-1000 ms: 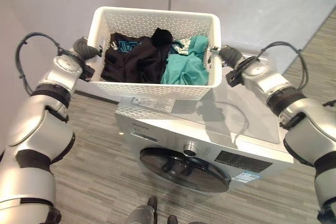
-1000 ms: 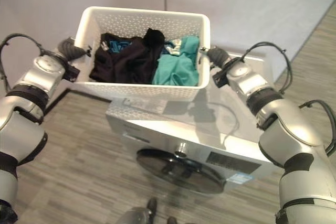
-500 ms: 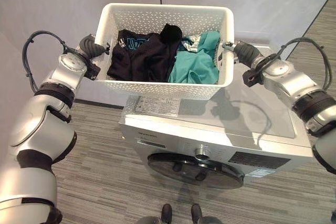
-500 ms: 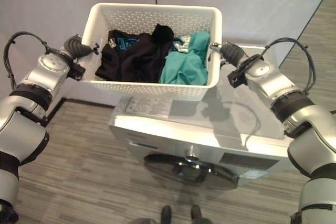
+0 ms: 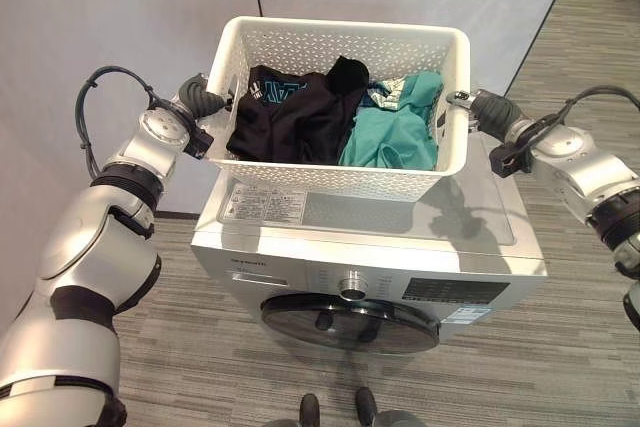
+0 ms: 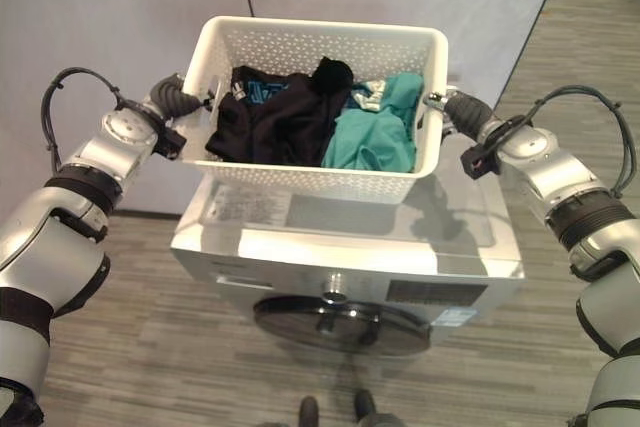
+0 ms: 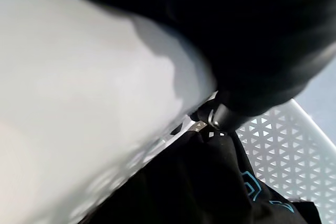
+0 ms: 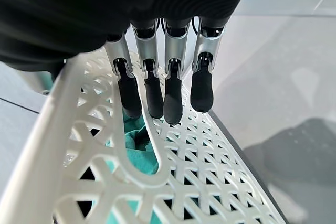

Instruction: Grab the laundry basket,head to the washer,open it,put in the laundry and shut it.

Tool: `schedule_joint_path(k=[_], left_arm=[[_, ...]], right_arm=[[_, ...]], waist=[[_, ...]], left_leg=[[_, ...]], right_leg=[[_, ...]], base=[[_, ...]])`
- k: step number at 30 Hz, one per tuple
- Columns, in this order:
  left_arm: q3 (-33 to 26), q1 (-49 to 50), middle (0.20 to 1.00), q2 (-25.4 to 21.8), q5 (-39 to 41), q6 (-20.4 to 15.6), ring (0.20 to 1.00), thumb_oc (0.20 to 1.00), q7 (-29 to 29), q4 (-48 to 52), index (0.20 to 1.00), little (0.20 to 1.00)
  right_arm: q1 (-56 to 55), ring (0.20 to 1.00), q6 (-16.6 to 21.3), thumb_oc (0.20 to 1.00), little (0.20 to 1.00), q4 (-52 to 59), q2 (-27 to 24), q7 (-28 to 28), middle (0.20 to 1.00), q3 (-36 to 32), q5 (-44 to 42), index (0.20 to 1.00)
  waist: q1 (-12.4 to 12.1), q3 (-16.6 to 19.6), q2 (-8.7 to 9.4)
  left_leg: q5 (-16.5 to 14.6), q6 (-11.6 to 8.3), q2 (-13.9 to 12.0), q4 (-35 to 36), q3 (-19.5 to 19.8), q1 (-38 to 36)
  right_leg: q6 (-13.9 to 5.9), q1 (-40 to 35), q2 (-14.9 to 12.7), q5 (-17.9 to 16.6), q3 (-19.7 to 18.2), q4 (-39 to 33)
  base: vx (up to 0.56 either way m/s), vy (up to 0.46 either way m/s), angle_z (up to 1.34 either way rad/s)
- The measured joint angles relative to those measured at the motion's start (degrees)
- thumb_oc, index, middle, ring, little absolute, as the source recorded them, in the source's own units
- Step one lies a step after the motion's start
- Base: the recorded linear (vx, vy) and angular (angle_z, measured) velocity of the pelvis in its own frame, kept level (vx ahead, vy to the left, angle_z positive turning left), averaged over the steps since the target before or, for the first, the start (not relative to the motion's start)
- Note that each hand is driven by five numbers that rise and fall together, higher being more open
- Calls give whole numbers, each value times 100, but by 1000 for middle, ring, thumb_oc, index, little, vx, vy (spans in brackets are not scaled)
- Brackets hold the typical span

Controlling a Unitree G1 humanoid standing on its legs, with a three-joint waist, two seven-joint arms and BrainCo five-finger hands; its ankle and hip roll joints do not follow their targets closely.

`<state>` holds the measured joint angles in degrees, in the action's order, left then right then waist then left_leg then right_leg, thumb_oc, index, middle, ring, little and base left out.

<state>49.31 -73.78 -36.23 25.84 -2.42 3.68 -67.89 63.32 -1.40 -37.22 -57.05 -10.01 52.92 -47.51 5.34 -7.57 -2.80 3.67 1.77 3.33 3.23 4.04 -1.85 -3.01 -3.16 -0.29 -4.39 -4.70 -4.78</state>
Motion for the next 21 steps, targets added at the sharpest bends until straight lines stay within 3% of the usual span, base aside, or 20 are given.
schedule_joint_path(k=[1,2,3,4,8,13,21], left_arm=[[51,0,200,4,0,4,200,200,-3,-9,200,200],[55,5,200,24,-1,19,200,200,-3,-57,200,200],[56,7,696,62,-47,20,696,696,-6,-143,696,696],[70,6,1000,93,-222,12,1000,1000,-3,-202,1000,1000],[482,1,1000,89,-1082,66,1000,1000,132,-306,1000,1000],[559,71,1000,232,-1348,171,1000,1000,156,-293,1000,1000],[557,47,1000,257,-1572,199,1000,1000,155,-274,1000,1000]], right_arm=[[-1,1000,0,1000,1000,-33,-8,-32,1000,-5,-23,1000],[-1,1000,1,1000,1000,-36,-7,-37,1000,-78,-180,1000],[13,1000,6,1000,1000,-155,-6,-46,1000,-110,-231,1000],[57,1000,7,1000,1000,-271,-5,-52,1000,-110,-232,1000],[290,1000,-4,1000,1000,-718,26,-15,1000,-97,-38,1000],[619,1000,-7,1000,1000,-1315,345,0,1000,10,648,1000],[769,1000,-15,1000,1000,-1264,421,16,1000,30,1295,1000]], waist=[[1,19,-15],[7,37,-41],[5,54,-65],[1,76,-87],[-4,150,-167],[21,170,-179],[12,179,-168]], left_leg=[[0,-1,0,2,1,-1],[-1,-1,0,6,1,-1],[0,-1,-2,10,8,-1],[0,-1,-2,7,12,-3],[0,0,-6,2,5,-5],[11,-17,-35,2,-3,-5],[13,-19,-39,2,-2,-2]], right_leg=[[1,0,1,-1,-1,0],[6,3,1,-4,-1,0],[11,-3,2,-7,4,-1],[15,-10,4,-10,13,-1],[19,-9,12,-12,14,0],[50,-1,38,-35,0,-1],[57,-1,40,-41,5,0]], base=[[0,0,0],[0,0,0],[0,0,0],[-9,-7,5],[-4,2,0],[-3,7,-3],[0,0,0]])
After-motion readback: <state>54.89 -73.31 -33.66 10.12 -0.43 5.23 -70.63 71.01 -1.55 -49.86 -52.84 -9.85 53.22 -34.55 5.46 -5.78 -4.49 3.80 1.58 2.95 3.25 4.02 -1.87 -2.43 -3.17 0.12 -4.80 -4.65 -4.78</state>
